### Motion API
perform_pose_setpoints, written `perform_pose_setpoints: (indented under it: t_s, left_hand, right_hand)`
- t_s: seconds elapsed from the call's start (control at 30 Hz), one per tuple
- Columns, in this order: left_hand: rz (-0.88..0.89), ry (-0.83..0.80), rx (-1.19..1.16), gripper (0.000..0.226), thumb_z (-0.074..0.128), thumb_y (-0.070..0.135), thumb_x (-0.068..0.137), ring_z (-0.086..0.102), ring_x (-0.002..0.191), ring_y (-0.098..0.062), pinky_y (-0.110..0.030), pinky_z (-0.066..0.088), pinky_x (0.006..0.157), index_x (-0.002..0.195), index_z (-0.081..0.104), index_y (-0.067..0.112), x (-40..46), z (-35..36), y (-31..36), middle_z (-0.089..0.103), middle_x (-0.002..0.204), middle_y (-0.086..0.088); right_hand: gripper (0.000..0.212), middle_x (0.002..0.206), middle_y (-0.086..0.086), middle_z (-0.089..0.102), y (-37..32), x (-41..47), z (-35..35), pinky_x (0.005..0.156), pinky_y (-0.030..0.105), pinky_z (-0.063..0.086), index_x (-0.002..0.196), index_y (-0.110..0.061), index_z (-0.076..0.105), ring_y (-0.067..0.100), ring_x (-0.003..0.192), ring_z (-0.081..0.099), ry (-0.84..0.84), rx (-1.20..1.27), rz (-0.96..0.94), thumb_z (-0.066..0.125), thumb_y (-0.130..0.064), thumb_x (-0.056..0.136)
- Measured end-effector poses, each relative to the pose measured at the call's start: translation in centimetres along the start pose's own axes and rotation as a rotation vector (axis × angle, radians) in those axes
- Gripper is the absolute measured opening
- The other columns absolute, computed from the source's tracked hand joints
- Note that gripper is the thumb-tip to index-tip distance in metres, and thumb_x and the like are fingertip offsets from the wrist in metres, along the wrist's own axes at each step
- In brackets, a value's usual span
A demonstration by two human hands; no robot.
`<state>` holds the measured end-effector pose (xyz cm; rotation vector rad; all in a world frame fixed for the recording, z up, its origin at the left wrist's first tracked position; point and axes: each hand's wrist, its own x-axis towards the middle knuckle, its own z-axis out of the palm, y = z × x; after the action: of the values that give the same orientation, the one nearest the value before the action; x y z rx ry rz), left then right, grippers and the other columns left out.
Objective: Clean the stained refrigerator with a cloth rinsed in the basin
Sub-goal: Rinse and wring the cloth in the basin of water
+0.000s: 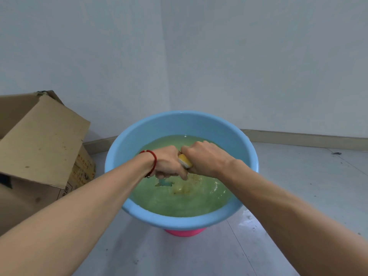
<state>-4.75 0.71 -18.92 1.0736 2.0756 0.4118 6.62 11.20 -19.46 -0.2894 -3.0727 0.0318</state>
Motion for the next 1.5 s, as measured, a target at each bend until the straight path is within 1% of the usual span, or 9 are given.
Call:
perform_pose_setpoints:
  t_s: [0.13,0.27,0.5,0.67,0.77,0.97,1.07,1.23,1.5]
  left_hand:
    - [0.127,0.42,0.723,0.017,0.063,0.002,0.081,0.056,0.069,-0.026,-0.033,0.038,0.056,0.081,0.058,0.018,-0.7,0.0,0.9,0.056,0.077,-0.003]
    - [0.539,0.64,0.849,0.025,0.059,-0.001,0.085,0.056,0.073,-0.029,-0.034,0.034,0.055,0.095,0.066,0.02,-0.8,-1.2,-1.1,0.055,0.085,-0.002]
    - [0.943,0.804,0.721,0.021,0.044,0.007,0.09,0.054,0.061,-0.028,-0.039,0.048,0.046,0.098,0.06,0.018,-0.7,-1.3,-1.9,0.06,0.09,-0.008]
    - [0.983,0.862,0.665,0.021,0.056,-0.005,0.084,0.056,0.063,-0.026,-0.041,0.049,0.052,0.094,0.066,0.011,-0.6,-2.3,-1.9,0.062,0.084,-0.005]
    - [0.977,0.842,0.71,0.017,0.061,-0.007,0.081,0.05,0.06,-0.024,-0.041,0.047,0.05,0.085,0.065,0.01,-0.9,-2.8,-2.3,0.06,0.078,-0.003]
    - [0.768,0.728,0.844,0.035,0.077,-0.009,0.057,0.04,0.041,-0.023,-0.025,0.026,0.037,0.066,0.051,0.013,-1.9,-2.1,-2.1,0.046,0.056,-0.001]
    - [0.487,0.682,0.998,0.027,0.069,0.003,0.075,0.043,0.056,-0.024,-0.029,0.031,0.049,0.072,0.049,0.02,-1.7,-1.2,-0.8,0.041,0.059,0.003]
    - [0.23,0.566,0.852,0.02,0.058,0.005,0.085,0.046,0.074,-0.028,-0.034,0.04,0.064,0.079,0.047,0.021,-1.8,0.2,0.9,0.039,0.07,-0.001]
    - [0.101,0.573,0.356,0.019,0.058,0.009,0.068,0.048,0.055,-0.03,-0.028,0.033,0.046,0.055,0.045,0.015,-1.0,3.1,0.2,0.047,0.052,-0.005]
  right_hand:
    - [0.025,0.085,0.003,0.069,0.7,0.1,-0.7,0.068,0.033,0.051,0.1,-0.014,0.067,0.022,0.076,0.063,-0.228,0.464,0.119,0.078,-0.024,0.08]
    - [0.03,0.097,0.019,0.066,2.8,-0.9,-1.8,0.09,0.047,0.057,0.108,0.006,0.066,0.031,0.091,0.065,-0.57,1.521,0.273,0.061,-0.011,0.084]
    - [0.049,0.09,-0.003,0.075,2.0,-2.0,-1.6,0.085,0.031,0.059,0.106,-0.012,0.066,0.01,0.089,0.072,-0.695,1.511,0.11,0.093,-0.022,0.067]
    - [0.056,0.11,0.022,0.061,-1.1,-1.3,-1.4,0.09,0.057,0.06,0.133,-0.003,0.046,0.034,0.109,0.069,-0.588,1.879,0.103,0.049,0.005,0.077]
    - [0.052,0.113,0.036,0.066,-1.2,-1.4,-1.6,0.081,0.04,0.064,0.135,0.0,0.039,0.035,0.093,0.075,-0.67,1.932,0.125,0.037,0.018,0.086]
    - [0.006,0.069,0.005,0.059,-1.9,-0.7,-2.8,0.043,0.021,0.033,0.093,-0.007,0.06,0.012,0.048,0.045,-0.5,1.193,0.278,0.064,-0.003,0.091]
    - [0.014,0.062,0.004,0.065,-2.3,0.0,-1.9,0.046,0.026,0.045,0.068,-0.011,0.06,0.022,0.051,0.057,-0.237,0.694,0.288,0.067,-0.012,0.081]
    - [0.008,0.078,0.002,0.066,-1.8,0.0,-0.7,0.063,0.037,0.056,0.083,-0.02,0.06,0.03,0.073,0.067,-0.08,0.337,0.211,0.065,-0.015,0.082]
    - [0.029,0.09,0.01,0.067,-0.6,-0.2,0.8,0.054,0.035,0.029,0.114,-0.013,0.047,0.039,0.071,0.057,0.126,-0.146,-0.01,0.056,-0.014,0.087]
